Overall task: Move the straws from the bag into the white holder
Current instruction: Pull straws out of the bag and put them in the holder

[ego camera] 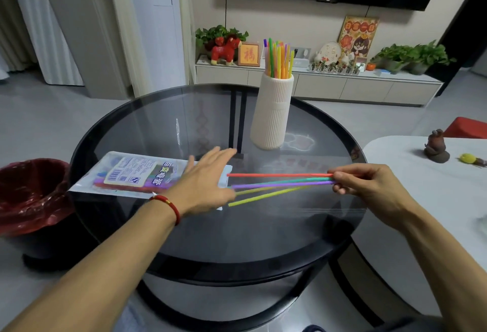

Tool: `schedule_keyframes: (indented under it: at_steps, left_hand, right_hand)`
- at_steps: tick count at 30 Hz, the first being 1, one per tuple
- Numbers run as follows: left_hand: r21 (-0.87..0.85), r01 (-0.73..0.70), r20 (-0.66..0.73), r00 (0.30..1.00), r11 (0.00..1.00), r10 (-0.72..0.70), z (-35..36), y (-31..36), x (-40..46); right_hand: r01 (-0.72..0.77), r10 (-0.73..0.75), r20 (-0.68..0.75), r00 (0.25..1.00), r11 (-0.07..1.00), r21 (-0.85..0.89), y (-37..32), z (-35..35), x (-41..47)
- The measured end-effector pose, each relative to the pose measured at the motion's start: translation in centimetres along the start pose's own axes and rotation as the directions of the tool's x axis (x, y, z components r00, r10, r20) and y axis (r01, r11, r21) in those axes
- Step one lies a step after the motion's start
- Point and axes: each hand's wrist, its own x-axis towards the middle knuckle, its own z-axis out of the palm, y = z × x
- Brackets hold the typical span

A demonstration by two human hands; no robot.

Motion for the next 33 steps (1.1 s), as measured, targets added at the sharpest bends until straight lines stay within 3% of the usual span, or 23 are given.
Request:
schedule_keyframes:
  at_steps: [2,7,9,12,15,21,23,27,30,31,33]
  left_hand:
    - [-0.019,-0.109,-0.029,0.994,0.994,0.108,1.1,1.9,0.0]
    - [0.458,-0.142,-0.138,0.964,0.878,0.228,2.8,2.9,0.6]
    - [0.456,-0.121,-0.184,0.956,0.881,0.227,3.0,2.9,0.9]
    - [0.362,-0.097,-0.234,0.953,0.927,0.191,3.2,3.4,0.9]
    - [0.351,-0.048,-0.236,0.962,0.935,0.138,3.4,3.6,0.9]
    - [0.266,0.112,-0.275,0.961,0.958,-0.036,2.8,3.5,0.7]
    - [0.247,0.102,-0.262,0.964,0.964,-0.035,2.5,3.6,0.6]
    - [0.295,-0.048,-0.164,0.981,0.954,0.100,3.0,4.1,0.5]
    - [0.277,-0.112,-0.102,0.984,0.954,0.145,3.0,3.1,0.9]
    - [0.283,-0.124,-0.101,0.982,0.951,0.158,2.7,2.4,1.0]
    - [0.282,-0.128,-0.109,0.980,0.951,0.164,2.2,1.0,1.2]
  right_hand:
    - [0.040,-0.040,-0.011,0.999,0.999,0.010,-0.7,-0.2,-0.3]
    - [0.066,-0.062,-0.027,0.998,0.982,0.177,-1.5,-0.2,-0.3]
    - [0.049,-0.031,-0.061,0.998,0.947,0.317,-1.4,0.0,0.0]
    - [0.047,-0.037,-0.030,0.999,0.809,0.586,-1.5,1.7,0.4]
    - [0.068,0.000,-0.097,0.995,0.712,0.699,-2.2,4.8,1.2]
    - [0.142,0.069,-0.311,0.948,0.783,0.606,-3.0,8.5,2.0]
    - [0.072,0.076,-0.256,0.964,0.850,0.522,-3.2,9.2,1.9]
    - [-0.076,0.078,-0.001,0.997,0.980,0.183,-2.1,11.7,1.8]
    - [-0.026,0.037,-0.111,0.993,0.995,0.096,-2.7,12.3,2.1]
    - [0.022,-0.020,-0.159,0.987,1.000,0.007,-3.3,11.7,2.4]
    - [0.129,-0.190,-0.148,0.971,0.928,-0.349,-4.7,10.0,3.4]
